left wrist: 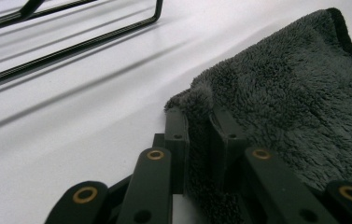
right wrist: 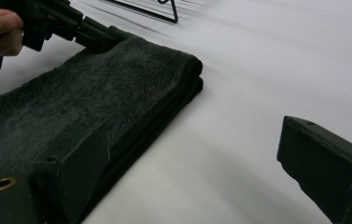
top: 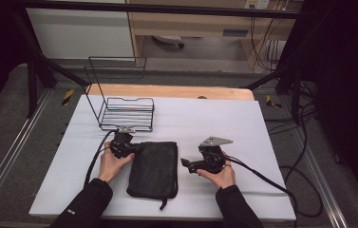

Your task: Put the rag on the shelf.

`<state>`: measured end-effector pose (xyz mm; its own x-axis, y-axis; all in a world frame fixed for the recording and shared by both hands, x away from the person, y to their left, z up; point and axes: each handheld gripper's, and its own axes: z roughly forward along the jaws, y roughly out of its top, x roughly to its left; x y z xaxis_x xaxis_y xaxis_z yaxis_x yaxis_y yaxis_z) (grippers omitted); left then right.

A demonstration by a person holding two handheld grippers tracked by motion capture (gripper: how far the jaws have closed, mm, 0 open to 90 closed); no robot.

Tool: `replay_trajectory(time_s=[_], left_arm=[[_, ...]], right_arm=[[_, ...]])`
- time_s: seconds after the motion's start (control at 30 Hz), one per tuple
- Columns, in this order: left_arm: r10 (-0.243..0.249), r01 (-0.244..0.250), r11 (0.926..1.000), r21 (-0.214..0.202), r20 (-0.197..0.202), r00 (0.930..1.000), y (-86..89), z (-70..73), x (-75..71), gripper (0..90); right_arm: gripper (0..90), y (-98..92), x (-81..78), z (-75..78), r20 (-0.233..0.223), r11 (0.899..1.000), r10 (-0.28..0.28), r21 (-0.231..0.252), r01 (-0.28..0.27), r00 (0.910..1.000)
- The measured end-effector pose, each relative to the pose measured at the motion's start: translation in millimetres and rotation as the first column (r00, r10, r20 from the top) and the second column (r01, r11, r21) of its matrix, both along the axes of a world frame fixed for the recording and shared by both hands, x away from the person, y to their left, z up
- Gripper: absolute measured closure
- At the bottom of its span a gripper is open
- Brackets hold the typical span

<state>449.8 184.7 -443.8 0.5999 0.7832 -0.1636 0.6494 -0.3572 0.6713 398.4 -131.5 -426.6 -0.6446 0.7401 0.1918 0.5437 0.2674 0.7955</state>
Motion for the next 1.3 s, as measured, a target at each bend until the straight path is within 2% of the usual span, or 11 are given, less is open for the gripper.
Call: replay_trajectory(time_s=[0.1,0.2,0.43,0.57,0.63,0.7,0.73,0.77,0.9,1.03,1.3], left_arm=[[-0.004,0.004,1.0,-0.002,0.003,1.0,0.7,-0.5,0.0,78.1],[-0.005,0.005,1.0,0.002,0.014,0.9999,0.3,-0.9,-1.1,78.1],[-0.013,0.012,0.9998,0.013,0.028,0.9995,-0.4,-1.1,-2.0,78.1],[-0.016,0.015,0.9998,0.014,0.03,0.9994,-0.3,-1.1,-1.9,78.1],[-0.016,0.016,0.9998,0.012,0.029,0.9994,-0.1,-1.2,-1.7,78.1],[-0.018,0.017,0.9998,0.011,0.029,0.9994,0.2,-1.3,-1.6,78.1],[-0.018,0.018,0.9998,0.011,0.029,0.9994,0.2,-1.3,-1.6,78.1],[-0.019,0.018,0.9998,0.011,0.029,0.9994,0.2,-1.3,-1.6,78.1],[-0.022,0.022,0.9997,0.015,0.031,0.9993,0.3,-1.2,-1.7,78.1],[-0.024,0.023,0.9996,0.015,0.034,0.9992,0.3,-1.3,-1.8,78.0],[-0.026,0.026,0.9996,0.01,0.034,0.9991,0.8,-1.6,-1.6,78.1]], right_arm=[[11.8,10.1,6.9,-1.3,-0.015,1.0,0.0,-0.003,0.0,0.9999],[14.6,29.4,20.3,-5.4,-0.025,0.999,0.001,-0.045,-0.002,0.9997],[20.0,47.6,37.9,-13.0,-0.033,0.996,-0.023,-0.09,0.02,0.9992],[30.9,51.2,47.0,-18.7,-0.036,0.996,-0.048,-0.083,0.045,0.9982],[37.7,51.4,52.4,-23.4,-0.062,0.995,-0.056,-0.086,0.05,0.9965],[39.6,51.5,53.3,-24.5,-0.073,0.995,-0.06,-0.085,0.053,0.9956],[43.8,52.3,54.0,-26.2,-0.075,0.996,-0.053,-0.074,0.048,0.9957],[43.8,52.3,54.0,-26.2,-0.075,0.996,-0.053,-0.074,0.048,0.9957],[54.3,53.9,50.8,-27.4,-0.064,0.997,-0.038,-0.067,0.034,0.9972],[57.3,54.9,49.3,-27.7,-0.074,0.997,-0.044,-0.061,0.04,0.9963],[58.0,52.6,51.6,-23.9,-0.157,0.996,-0.079,-0.049,0.072,0.9845]])
